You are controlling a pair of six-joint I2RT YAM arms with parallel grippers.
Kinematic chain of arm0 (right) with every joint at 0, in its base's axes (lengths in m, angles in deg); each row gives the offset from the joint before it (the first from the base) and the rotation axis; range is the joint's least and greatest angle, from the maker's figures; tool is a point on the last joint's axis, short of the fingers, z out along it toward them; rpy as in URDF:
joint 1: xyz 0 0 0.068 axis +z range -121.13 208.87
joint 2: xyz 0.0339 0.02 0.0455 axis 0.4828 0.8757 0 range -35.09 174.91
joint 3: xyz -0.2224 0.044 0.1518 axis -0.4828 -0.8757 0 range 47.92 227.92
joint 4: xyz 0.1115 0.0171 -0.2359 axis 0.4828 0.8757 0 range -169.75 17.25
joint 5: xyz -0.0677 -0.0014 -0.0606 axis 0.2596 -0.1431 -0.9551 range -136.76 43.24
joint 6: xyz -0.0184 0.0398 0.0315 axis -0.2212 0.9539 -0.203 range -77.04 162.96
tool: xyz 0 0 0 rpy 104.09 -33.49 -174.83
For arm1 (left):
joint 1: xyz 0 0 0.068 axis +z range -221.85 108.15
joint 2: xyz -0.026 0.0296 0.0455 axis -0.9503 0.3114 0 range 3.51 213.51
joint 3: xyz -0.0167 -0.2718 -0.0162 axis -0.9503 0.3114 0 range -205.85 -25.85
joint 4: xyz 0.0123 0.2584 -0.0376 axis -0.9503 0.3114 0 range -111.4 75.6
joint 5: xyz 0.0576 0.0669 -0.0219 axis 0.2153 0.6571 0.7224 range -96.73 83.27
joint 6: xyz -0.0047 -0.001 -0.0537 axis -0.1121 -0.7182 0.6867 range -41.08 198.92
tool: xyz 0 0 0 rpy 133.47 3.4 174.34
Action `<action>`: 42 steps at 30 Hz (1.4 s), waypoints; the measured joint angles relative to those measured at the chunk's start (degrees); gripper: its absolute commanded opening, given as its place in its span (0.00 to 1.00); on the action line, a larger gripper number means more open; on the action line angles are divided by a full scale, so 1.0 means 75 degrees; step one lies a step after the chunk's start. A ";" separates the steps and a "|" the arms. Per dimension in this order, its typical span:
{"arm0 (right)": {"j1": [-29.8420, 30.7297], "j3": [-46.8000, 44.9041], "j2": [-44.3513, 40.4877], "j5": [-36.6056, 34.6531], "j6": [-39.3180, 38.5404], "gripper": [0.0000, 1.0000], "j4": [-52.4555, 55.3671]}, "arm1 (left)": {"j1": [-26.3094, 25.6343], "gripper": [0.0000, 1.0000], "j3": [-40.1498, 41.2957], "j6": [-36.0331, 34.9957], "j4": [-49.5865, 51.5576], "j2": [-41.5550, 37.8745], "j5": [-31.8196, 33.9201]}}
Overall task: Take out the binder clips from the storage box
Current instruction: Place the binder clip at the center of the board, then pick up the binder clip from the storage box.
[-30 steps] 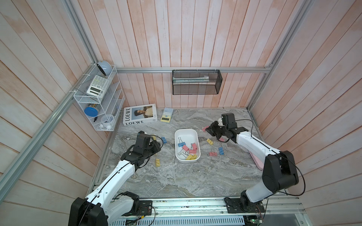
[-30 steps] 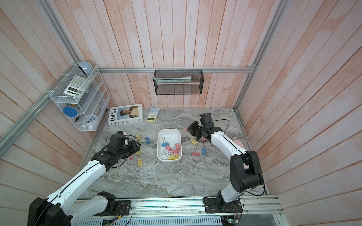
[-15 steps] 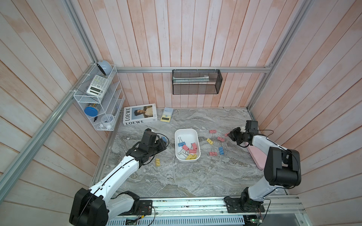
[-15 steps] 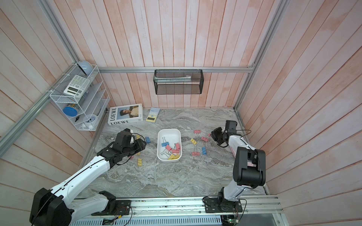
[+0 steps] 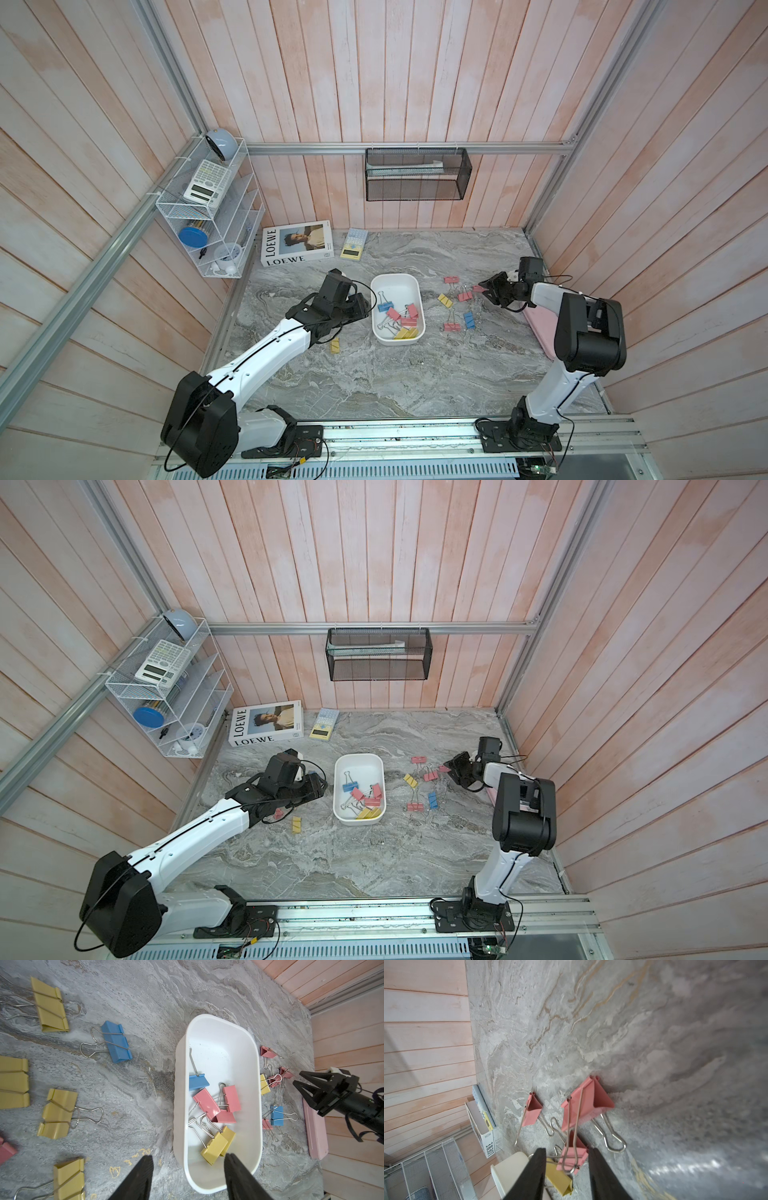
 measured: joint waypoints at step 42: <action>0.1416 -0.1294 -0.4963 0.0452 -0.1714 0.98 0.2672 | -0.0833 0.49 -0.3791 -0.0705 0.1122 0.4538 0.0691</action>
